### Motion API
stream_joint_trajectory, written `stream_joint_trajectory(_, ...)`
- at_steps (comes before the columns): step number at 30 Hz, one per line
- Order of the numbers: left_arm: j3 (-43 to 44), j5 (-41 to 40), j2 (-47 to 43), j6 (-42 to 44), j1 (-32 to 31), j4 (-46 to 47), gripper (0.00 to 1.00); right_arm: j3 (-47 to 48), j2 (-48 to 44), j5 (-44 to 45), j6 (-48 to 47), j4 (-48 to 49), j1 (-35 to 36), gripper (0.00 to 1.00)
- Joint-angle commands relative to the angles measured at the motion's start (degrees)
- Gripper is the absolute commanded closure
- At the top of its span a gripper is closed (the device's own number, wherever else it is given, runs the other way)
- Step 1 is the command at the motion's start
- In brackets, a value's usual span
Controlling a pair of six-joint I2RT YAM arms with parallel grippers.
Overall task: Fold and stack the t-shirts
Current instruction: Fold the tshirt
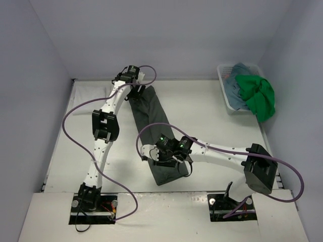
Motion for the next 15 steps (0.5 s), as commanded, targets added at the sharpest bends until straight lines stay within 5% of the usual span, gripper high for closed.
stream_joint_trajectory(1, 0.2, -1.5, -9.8, 0.9, 0.0, 1.2, 0.27, 1.9, -1.7, 1.1, 0.3, -1.4, -1.6, 0.72)
stream_joint_trajectory(6, -1.4, -1.2, -12.1, 1.6, 0.1, -1.6, 0.27, 3.1, -1.5, 1.0, -1.3, -1.4, -5.2, 1.00)
stream_joint_trajectory(15, -11.7, 17.6, -19.9, -0.7, 0.0, -0.5, 0.27, 4.8, -5.0, 2.9, -0.9, -1.4, -7.7, 1.00)
